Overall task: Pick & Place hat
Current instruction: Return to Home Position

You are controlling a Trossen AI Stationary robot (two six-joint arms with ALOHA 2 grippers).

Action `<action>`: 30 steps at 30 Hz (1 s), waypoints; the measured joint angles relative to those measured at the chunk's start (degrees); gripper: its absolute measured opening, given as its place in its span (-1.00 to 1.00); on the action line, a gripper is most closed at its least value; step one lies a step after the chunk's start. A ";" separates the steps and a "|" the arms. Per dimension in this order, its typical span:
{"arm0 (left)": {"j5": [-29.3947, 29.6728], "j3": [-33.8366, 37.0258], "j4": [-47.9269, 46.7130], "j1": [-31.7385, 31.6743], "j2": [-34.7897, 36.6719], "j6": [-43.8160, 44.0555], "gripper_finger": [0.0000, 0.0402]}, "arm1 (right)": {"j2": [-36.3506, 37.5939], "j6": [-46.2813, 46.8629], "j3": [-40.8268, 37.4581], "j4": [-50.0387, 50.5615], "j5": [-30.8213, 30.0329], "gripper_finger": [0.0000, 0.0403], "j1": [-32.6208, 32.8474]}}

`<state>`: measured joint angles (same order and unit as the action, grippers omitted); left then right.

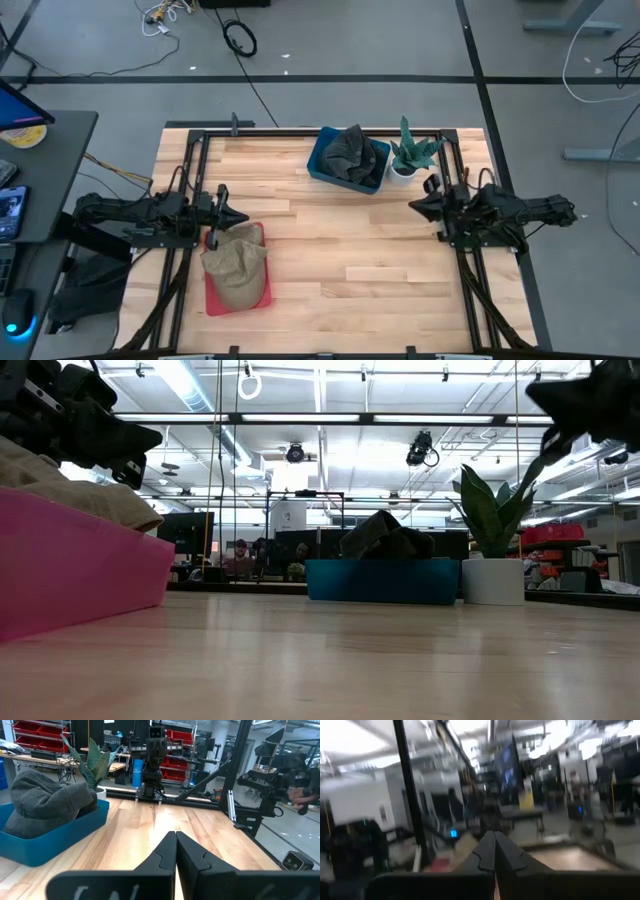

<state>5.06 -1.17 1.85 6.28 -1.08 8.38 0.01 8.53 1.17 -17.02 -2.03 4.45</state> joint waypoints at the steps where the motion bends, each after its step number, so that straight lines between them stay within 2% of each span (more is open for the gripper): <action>1: -0.02 0.00 0.02 0.00 0.00 -0.02 -0.96 | 0.00 -0.10 0.00 1.81 0.01 -0.99 0.00; 9: -0.02 -0.02 0.04 0.00 0.00 0.00 -0.96 | 0.00 -2.98 0.00 16.50 -0.79 -0.99 0.00; 14: -0.01 -0.07 0.07 0.00 0.00 -0.01 -0.96 | 0.00 -7.61 0.00 15.94 -2.48 -0.99 -0.15; 30: -0.01 -0.07 0.07 0.00 0.00 -0.02 -0.96 | 0.00 -5.76 0.00 15.61 -4.65 -0.99 -0.17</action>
<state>5.05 -1.23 1.91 6.28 -1.08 8.37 0.01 2.77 1.17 -1.41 -6.68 4.27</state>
